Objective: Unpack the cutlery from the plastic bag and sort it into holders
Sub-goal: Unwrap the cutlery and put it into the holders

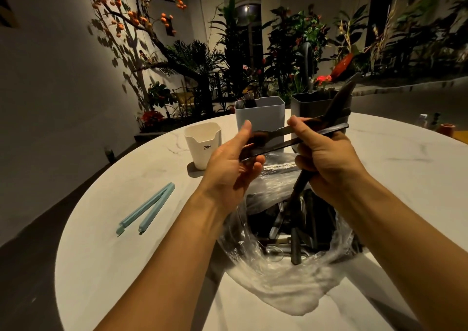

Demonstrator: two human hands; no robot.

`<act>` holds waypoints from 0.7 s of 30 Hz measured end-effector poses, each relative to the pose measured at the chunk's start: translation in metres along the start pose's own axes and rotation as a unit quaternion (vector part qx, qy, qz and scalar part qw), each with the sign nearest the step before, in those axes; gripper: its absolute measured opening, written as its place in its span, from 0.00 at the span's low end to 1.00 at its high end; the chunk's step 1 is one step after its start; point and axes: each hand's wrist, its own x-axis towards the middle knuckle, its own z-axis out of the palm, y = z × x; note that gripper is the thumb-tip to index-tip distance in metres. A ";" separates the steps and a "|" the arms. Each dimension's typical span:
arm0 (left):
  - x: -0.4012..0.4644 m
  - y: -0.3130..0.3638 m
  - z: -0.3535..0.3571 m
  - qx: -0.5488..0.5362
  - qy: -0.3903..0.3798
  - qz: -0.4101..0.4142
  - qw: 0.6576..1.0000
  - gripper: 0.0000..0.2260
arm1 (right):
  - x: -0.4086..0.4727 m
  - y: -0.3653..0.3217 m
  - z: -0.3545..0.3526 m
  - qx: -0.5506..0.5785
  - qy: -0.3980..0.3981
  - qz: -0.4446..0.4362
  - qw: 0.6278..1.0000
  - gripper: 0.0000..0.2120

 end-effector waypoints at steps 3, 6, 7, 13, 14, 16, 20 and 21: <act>0.000 0.001 0.000 -0.010 0.006 -0.022 1.000 0.21 | 0.001 -0.001 -0.003 0.006 -0.032 0.013 0.999 0.06; 0.002 0.002 -0.001 -0.031 0.001 -0.030 0.999 0.14 | 0.002 -0.003 -0.006 0.015 -0.051 0.032 0.998 0.11; 0.003 0.002 -0.001 -0.039 -0.002 -0.033 0.999 0.12 | 0.002 -0.004 -0.007 0.016 -0.054 0.040 0.998 0.13; 0.005 0.004 -0.002 -0.057 -0.004 -0.015 0.998 0.10 | 0.000 -0.004 -0.005 -0.031 -0.077 0.061 0.995 0.10; 0.005 0.003 -0.001 -0.061 0.004 0.000 0.998 0.10 | -0.001 -0.005 -0.005 -0.030 -0.076 0.062 0.995 0.12; 0.006 0.004 -0.002 -0.062 0.036 0.034 0.997 0.11 | -0.002 -0.006 -0.004 -0.020 -0.053 0.047 0.997 0.13; 0.010 0.005 -0.010 -0.056 0.148 0.068 0.985 0.10 | 0.000 -0.009 -0.007 -0.026 0.060 -0.046 0.997 0.08; 0.010 0.005 -0.011 -0.043 0.179 0.075 0.980 0.10 | 0.002 -0.009 -0.010 -0.066 0.072 -0.081 0.992 0.09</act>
